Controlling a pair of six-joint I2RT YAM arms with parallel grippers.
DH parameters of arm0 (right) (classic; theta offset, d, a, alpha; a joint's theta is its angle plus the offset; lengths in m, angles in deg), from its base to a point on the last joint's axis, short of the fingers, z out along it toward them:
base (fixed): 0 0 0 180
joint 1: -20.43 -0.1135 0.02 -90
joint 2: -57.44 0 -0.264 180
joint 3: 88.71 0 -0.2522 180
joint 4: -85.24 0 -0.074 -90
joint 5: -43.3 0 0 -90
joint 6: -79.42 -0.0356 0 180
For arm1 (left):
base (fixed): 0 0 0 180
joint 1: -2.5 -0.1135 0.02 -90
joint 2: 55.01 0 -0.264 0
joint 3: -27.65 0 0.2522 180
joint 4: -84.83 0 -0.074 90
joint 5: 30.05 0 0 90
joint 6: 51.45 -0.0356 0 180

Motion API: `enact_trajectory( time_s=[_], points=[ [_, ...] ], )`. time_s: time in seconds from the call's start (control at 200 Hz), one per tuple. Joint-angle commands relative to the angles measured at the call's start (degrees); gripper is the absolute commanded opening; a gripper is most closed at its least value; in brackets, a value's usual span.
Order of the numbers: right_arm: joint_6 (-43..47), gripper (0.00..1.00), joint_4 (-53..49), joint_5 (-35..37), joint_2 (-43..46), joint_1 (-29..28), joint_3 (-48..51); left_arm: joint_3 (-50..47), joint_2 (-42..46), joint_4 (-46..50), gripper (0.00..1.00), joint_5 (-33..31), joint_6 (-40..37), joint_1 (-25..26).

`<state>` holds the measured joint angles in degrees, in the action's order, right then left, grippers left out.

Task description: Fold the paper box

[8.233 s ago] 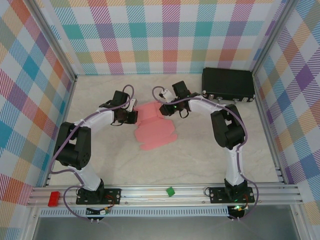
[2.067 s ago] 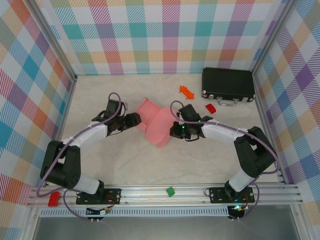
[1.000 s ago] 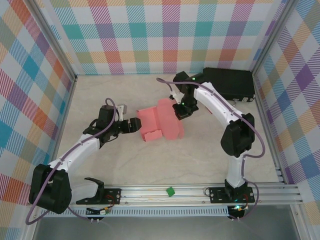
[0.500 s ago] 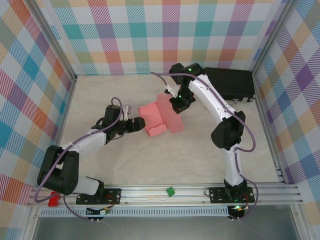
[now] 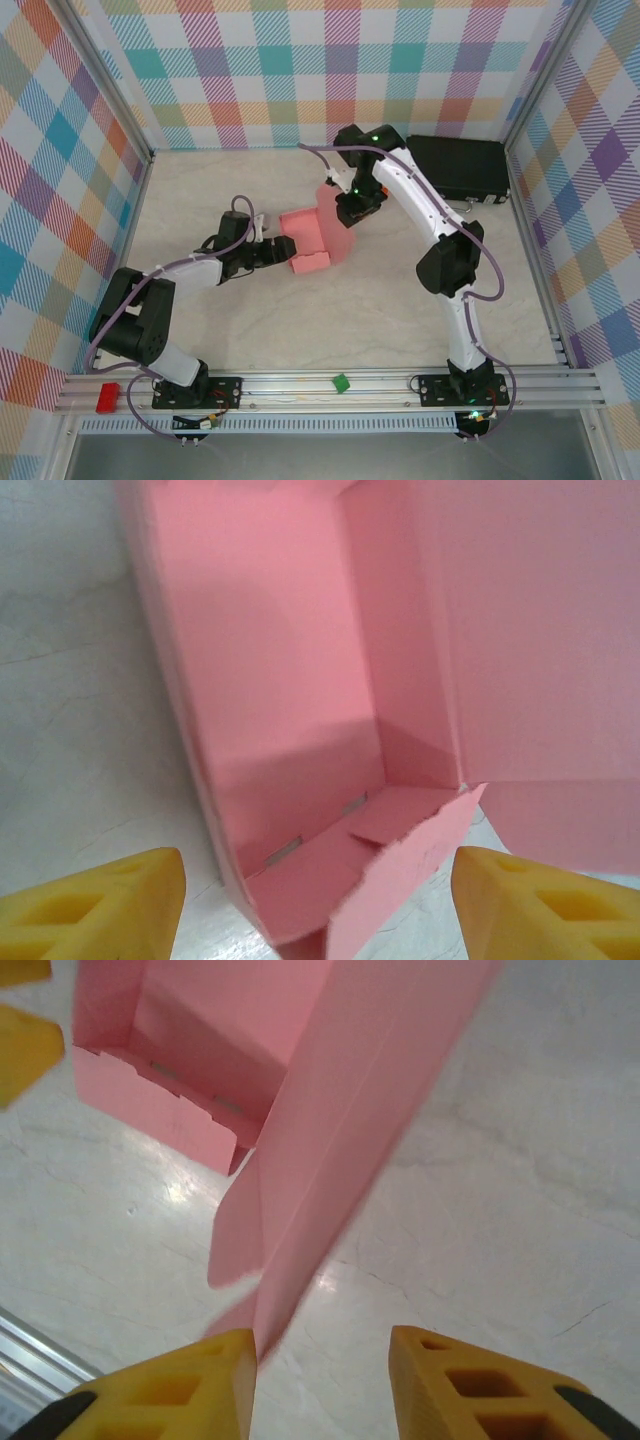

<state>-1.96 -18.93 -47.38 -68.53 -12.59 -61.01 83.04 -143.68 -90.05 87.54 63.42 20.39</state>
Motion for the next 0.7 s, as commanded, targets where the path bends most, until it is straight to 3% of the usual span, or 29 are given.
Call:
enact_trajectory(
  time_s=[0.0, 0.035, 0.275, 0.695],
  points=[
    [-0.6, 0.45, 1.4, 0.5, -0.3, -0.2, -3.6, 1.9, -1.4, -2.3, 0.69, 1.2, 0.9, 0.7],
    [-0.9, 0.51, 2.0, 0.7, -0.3, -0.3, -4.0, 1.6, -1.8, -2.9, 0.68, 1.6, 1.2, 0.7],
    [-6.8, 0.54, 9.0, 5.6, 4.4, 0.1, -1.0, 1.5, -2.9, -4.2, 0.67, 2.1, 2.2, 1.7],
    [-15.3, 0.56, 30.6, 9.4, 27.9, 2.5, 32.8, 1.7, -6.2, -9.0, 0.63, 4.0, 6.5, 6.9]
  ],
)
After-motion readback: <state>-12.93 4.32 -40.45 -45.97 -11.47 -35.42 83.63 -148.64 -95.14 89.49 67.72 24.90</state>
